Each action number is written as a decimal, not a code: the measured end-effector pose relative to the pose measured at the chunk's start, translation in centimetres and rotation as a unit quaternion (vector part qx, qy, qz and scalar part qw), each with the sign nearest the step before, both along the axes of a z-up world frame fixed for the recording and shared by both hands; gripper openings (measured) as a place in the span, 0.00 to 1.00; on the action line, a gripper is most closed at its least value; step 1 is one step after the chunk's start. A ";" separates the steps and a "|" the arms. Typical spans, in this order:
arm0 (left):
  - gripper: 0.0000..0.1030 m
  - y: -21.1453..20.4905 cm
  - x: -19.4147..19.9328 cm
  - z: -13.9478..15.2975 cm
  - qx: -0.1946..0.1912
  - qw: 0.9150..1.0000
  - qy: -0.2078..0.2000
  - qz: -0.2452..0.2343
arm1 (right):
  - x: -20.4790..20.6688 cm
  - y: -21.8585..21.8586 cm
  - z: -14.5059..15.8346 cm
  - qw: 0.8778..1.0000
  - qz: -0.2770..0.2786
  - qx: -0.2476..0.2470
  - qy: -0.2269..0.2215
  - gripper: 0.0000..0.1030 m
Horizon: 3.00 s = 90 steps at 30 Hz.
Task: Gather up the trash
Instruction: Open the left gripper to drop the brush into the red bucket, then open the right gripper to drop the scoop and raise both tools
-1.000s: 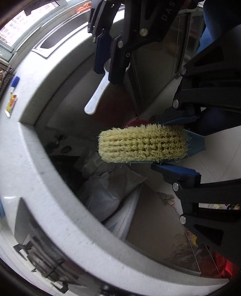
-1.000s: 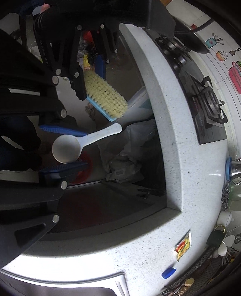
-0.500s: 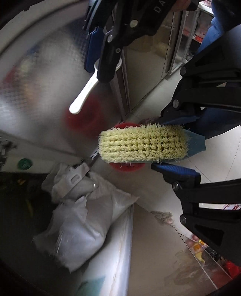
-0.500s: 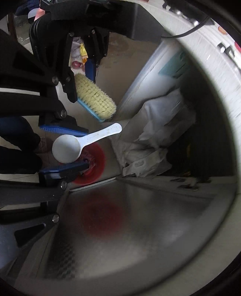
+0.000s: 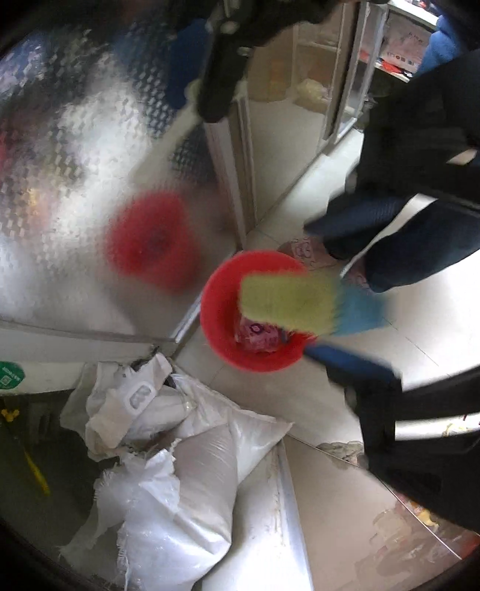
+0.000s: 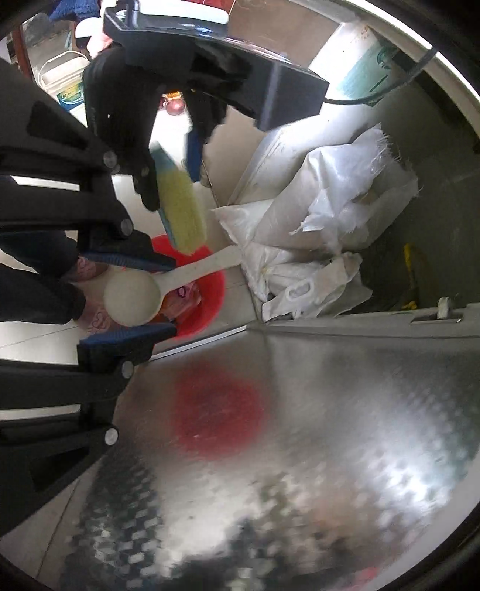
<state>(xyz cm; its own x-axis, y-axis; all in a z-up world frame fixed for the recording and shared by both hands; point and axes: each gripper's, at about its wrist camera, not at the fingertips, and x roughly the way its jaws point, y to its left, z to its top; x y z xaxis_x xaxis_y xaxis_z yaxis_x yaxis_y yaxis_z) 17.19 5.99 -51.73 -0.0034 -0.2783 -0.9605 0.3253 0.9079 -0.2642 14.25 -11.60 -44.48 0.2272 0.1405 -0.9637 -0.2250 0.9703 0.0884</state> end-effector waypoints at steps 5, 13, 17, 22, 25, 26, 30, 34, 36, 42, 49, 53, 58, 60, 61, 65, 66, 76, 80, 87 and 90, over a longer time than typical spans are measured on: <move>0.70 0.1 0.0 0.7 -0.006 1.000 -0.001 0.006 | -0.5 -0.8 -0.2 1.000 -0.012 0.005 0.011 0.26; 0.70 2.5 -0.6 1.7 -0.003 0.999 -0.003 0.052 | -0.5 0.3 0.5 1.000 0.006 0.015 0.005 0.26; 0.76 4.7 -1.2 2.0 -0.012 0.996 -0.001 0.089 | -0.1 1.6 0.2 1.000 0.021 0.019 0.005 0.26; 0.88 6.6 -2.0 1.6 0.011 0.994 -0.015 0.106 | 0.6 3.7 -1.0 0.999 0.048 0.016 0.016 0.26; 0.97 7.4 -2.4 1.3 0.014 0.993 -0.014 0.114 | 0.8 4.5 -1.8 0.998 0.062 0.015 0.022 0.26; 0.99 7.5 -2.5 1.2 0.013 0.993 -0.013 0.113 | 0.8 4.7 -2.0 0.997 0.067 0.014 0.024 0.26; 0.99 7.9 -2.6 0.7 0.018 0.993 -0.010 0.113 | 1.0 5.3 -2.7 0.997 0.079 0.007 0.027 0.26; 0.99 8.3 -2.4 0.1 0.011 0.993 -0.004 0.120 | 1.3 5.7 -3.3 0.996 0.077 0.005 0.032 0.26; 0.99 8.3 -2.3 -0.1 0.012 0.993 -0.003 0.117 | 1.3 5.9 -3.4 0.996 0.080 0.001 0.032 0.26; 0.99 8.0 -2.2 -0.4 0.020 0.994 -0.010 0.105 | 1.3 6.2 -3.7 0.996 0.083 -0.007 0.031 0.26; 0.99 7.9 -2.2 -0.8 0.018 0.994 -0.007 0.106 | 1.4 6.1 -4.4 0.996 0.077 -0.016 0.042 0.61; 0.99 7.7 -2.5 -0.3 0.020 0.994 -0.011 0.107 | 1.1 5.7 -3.9 0.997 0.072 -0.006 0.040 0.72; 0.99 7.5 -3.2 2.3 0.018 0.994 -0.013 0.104 | 0.6 5.7 -2.1 0.997 0.069 -0.005 0.036 0.76; 0.99 7.7 -3.6 4.6 0.021 0.994 -0.021 0.106 | 0.2 5.8 -0.3 0.997 0.067 -0.004 0.030 0.76; 0.99 7.8 -3.9 6.0 0.022 0.994 -0.027 0.108 | -0.1 5.8 0.8 0.998 0.066 -0.002 0.024 0.76; 0.99 8.6 -5.0 11.6 0.025 0.992 -0.050 0.116 | -1.3 5.7 6.4 0.998 0.059 0.006 -0.001 0.84; 0.99 8.7 -5.3 13.0 0.023 0.991 -0.054 0.117 | -1.6 5.6 7.8 0.998 0.056 0.008 -0.008 0.86; 0.99 9.7 -7.2 27.2 0.042 0.980 -0.139 0.136 | -4.3 5.1 21.1 0.996 0.042 0.007 -0.082 0.95; 0.99 10.2 -7.2 32.4 0.050 0.970 -0.185 0.147 | -4.6 4.2 25.5 0.993 0.026 0.008 -0.116 0.99; 0.99 10.4 -6.4 38.6 0.038 0.956 -0.249 0.153 | -4.8 3.2 30.8 0.986 0.014 0.008 -0.168 0.99; 0.99 10.3 -6.0 40.3 0.035 0.952 -0.265 0.150 | -4.5 3.1 32.3 0.982 0.009 0.009 -0.187 0.99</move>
<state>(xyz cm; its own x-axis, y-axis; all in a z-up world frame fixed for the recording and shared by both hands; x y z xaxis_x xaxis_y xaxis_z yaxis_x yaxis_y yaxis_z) 11.23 16.27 -11.42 0.5564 -0.1257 -0.8214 0.1198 0.9903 -0.0704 9.71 -8.50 -12.13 0.5616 0.1634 -0.8111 -0.2615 0.9651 0.0134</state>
